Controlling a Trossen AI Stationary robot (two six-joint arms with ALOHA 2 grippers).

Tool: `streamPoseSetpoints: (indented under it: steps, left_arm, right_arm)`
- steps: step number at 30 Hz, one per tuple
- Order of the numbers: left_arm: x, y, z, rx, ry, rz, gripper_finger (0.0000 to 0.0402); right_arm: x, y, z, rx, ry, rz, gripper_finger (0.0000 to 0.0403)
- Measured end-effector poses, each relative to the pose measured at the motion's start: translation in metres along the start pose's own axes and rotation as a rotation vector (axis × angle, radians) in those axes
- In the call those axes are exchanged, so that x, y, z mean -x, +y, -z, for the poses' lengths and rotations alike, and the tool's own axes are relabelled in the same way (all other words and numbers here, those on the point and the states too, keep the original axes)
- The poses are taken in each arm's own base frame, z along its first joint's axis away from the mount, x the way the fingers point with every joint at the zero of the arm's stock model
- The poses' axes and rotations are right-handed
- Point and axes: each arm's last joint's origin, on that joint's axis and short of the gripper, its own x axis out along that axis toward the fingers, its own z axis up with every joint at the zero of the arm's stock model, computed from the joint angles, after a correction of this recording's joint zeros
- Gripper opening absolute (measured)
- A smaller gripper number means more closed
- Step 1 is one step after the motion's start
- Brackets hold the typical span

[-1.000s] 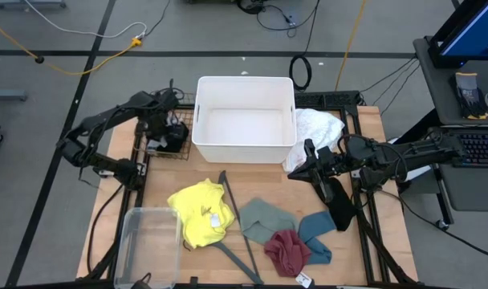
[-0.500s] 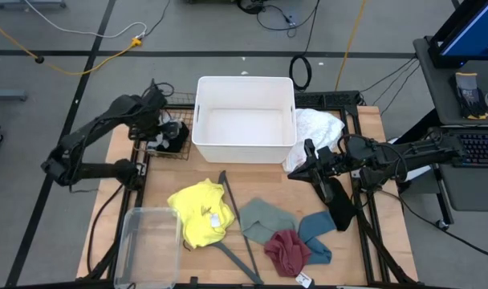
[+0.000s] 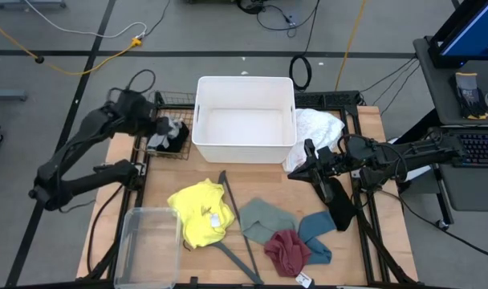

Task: Pick & Place Cloths
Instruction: Put the red underwear into the wired basket

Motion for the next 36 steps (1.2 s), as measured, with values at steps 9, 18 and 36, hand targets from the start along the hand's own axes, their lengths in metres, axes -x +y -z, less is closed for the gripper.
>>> streamPoseSetpoints:
  steps: [9,18,36]
  left_arm:
    - [0.039,-0.036,-0.001,-0.279,-0.348,0.430,0.0248]
    - [0.058,-0.065,0.000,-0.464,-0.511,0.699,0.0248]
    - [0.063,-0.088,0.025,-0.616,-0.435,0.904,0.0248]
  right_arm:
    - [0.000,0.000,0.000,0.000,0.000,0.001,0.0004]
    - [0.000,0.000,-0.003,0.004,-0.031,-0.003,0.0002]
    - [0.000,0.002,0.008,-0.034,0.081,0.002,0.0044]
